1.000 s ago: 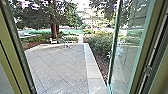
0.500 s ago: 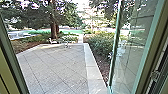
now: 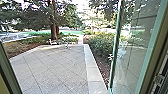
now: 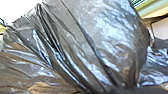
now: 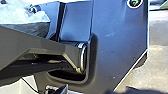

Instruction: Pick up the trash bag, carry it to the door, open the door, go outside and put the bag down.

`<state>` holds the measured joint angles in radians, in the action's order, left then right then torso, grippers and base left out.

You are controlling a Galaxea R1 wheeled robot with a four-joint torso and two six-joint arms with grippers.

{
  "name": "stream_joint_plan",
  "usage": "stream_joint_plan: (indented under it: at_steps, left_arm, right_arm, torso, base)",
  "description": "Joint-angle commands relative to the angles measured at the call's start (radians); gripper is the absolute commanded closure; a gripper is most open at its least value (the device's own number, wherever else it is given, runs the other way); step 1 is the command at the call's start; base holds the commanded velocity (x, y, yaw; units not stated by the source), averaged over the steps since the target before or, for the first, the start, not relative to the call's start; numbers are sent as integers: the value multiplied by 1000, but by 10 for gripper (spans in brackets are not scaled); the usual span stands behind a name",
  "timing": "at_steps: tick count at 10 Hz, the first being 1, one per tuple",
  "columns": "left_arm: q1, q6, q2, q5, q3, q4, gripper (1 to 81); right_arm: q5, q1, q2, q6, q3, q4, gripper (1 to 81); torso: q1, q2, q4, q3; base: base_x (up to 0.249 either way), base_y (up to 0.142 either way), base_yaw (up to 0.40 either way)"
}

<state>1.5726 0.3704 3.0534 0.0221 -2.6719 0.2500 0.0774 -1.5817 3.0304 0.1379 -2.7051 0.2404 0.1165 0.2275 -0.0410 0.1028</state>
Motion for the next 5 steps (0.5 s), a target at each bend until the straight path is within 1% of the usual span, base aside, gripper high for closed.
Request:
stream_joint_plan:
  at_steps: [1, 5]
  left_arm:
    - [-41, 10, 3, -67, 10, -12, 811]
    - [-41, 11, 4, -67, 12, -12, 811]
  right_arm:
    - [58, 47, 4, -3, 2, 2, 10]
    - [58, 45, 4, -3, 2, 2, 10]
  torso:
    - [0, 0, 0, 0]
    - [-3, 1, 0, -1]
  base:
    - [114, 0, 0]
    - [114, 0, 0]
